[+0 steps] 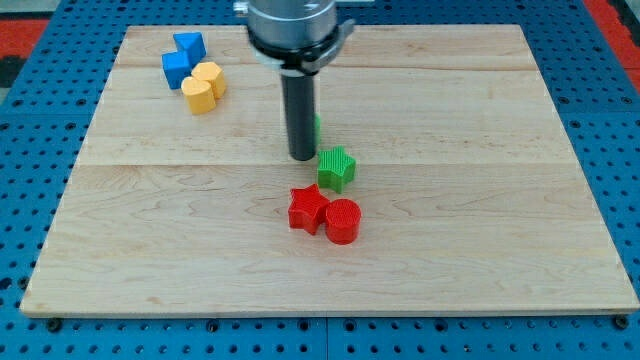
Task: Move the green circle to the top of the green star
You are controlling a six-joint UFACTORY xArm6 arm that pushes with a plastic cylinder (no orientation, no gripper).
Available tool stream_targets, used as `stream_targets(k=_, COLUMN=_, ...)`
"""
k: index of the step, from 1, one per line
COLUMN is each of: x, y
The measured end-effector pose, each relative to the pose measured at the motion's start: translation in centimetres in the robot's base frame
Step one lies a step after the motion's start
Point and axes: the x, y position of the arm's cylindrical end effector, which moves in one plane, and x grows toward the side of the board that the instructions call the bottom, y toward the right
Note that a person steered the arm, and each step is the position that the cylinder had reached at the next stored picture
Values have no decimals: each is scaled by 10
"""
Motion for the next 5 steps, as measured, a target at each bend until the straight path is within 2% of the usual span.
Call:
stream_targets(k=1, x=1, y=-16)
stream_targets(k=2, x=-21, y=-62)
stream_targets(k=3, x=-37, y=-47)
stream_targets(k=4, x=-30, y=7)
stream_targets(k=5, x=-31, y=2)
